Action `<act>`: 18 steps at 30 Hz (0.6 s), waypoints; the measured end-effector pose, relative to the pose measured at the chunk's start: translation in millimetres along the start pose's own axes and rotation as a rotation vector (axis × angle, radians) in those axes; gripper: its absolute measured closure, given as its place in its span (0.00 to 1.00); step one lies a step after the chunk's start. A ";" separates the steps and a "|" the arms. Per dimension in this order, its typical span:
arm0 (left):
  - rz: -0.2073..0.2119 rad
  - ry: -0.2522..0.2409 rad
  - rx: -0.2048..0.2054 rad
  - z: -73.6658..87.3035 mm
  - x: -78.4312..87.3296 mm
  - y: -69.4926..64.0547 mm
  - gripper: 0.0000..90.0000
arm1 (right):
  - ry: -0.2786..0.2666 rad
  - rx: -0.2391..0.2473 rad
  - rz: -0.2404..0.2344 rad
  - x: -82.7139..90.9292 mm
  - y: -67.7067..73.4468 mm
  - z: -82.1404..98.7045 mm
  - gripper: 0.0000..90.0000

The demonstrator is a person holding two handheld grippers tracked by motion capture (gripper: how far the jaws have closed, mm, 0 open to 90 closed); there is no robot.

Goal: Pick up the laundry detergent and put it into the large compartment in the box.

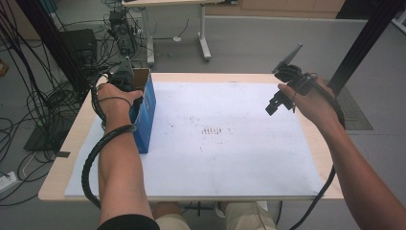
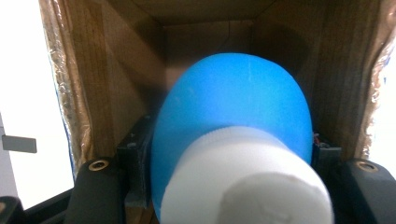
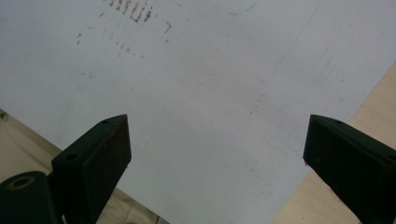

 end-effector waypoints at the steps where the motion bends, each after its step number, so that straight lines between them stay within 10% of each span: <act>1: -0.001 0.001 0.000 -0.1 0.1 -0.2 0.40 | 0.003 0.000 -0.001 -0.9 -0.5 -0.2 0.09; 18: 0.002 -0.001 0.001 0.7 0.4 0.6 0.40 | -0.002 -0.004 0.000 2.1 -1.0 0.2 0.09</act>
Point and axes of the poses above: each handheld gripper's, and its own axes: x roughly backward along the jaws, z roughly out of its underside, y roughly to its left, the point moved 2 cm from there along -x, roughly forward along the jaws, and after that the axes turned 15 degrees about z, right-handed, at the moved point
